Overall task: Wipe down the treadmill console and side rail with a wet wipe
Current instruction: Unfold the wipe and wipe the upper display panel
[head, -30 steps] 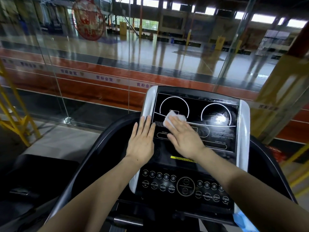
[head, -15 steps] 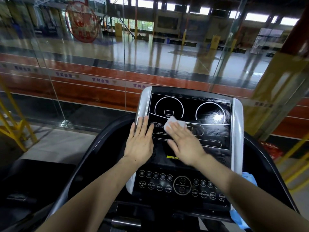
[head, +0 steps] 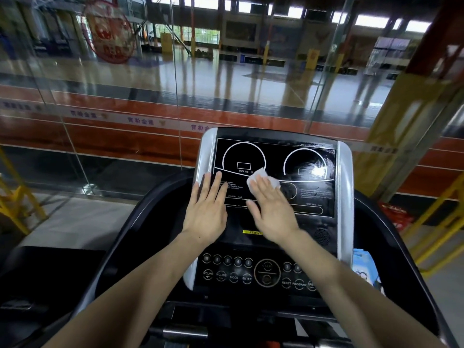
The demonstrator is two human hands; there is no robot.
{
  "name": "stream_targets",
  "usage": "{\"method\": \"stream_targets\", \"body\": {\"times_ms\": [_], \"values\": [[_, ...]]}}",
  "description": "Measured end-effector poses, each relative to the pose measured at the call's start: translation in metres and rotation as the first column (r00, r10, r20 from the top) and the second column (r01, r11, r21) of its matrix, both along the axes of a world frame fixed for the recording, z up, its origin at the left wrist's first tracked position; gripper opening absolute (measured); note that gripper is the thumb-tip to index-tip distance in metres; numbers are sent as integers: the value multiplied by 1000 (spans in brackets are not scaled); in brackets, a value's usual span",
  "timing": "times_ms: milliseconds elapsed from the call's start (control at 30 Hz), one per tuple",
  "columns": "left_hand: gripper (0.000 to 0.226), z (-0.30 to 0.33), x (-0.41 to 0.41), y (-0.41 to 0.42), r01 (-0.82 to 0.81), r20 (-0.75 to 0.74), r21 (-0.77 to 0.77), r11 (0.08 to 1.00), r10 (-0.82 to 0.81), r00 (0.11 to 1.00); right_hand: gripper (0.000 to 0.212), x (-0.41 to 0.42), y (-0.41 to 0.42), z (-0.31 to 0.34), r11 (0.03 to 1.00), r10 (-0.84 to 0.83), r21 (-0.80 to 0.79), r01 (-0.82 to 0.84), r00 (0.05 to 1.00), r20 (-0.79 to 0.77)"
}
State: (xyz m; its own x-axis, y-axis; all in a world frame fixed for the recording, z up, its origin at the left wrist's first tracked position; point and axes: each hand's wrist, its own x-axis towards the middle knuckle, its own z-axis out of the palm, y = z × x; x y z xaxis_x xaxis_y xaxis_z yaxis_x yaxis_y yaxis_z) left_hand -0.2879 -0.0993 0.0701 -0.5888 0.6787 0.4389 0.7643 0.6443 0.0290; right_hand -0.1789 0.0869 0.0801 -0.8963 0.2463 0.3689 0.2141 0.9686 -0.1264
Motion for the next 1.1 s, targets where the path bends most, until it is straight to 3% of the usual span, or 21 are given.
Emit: {"method": "stream_targets", "body": {"times_ms": [100,300,500,567,767,867,1000,1100], "values": [[63,-2,1,2,25,-18,-1,1000,-25,1000,64,26,-8,-26,999,22,32,-23,999,30],[64,-1,4,8,45,-21,-20,999,-45,999,60,53,16,-33,986,-153,-80,148,986,-63],[64,3,2,15,63,-19,8,998,-63,998,62,55,20,-26,956,-138,261,134,990,-1],[64,4,1,15,71,-24,11,997,-71,997,64,55,25,-24,952,-100,290,93,995,9],[63,3,-2,11,79,-40,12,997,-79,996,66,61,44,-27,989,-14,151,3,997,72],[63,2,-3,6,71,-61,-3,997,-71,996,66,57,38,-29,988,-60,148,51,996,60],[62,3,-7,-1,54,-75,-11,998,-55,996,66,13,5,-20,988,-151,17,151,988,-10],[63,0,-10,-4,50,-72,-17,999,-51,996,65,-20,-25,-13,998,-52,27,53,999,-13]]}}
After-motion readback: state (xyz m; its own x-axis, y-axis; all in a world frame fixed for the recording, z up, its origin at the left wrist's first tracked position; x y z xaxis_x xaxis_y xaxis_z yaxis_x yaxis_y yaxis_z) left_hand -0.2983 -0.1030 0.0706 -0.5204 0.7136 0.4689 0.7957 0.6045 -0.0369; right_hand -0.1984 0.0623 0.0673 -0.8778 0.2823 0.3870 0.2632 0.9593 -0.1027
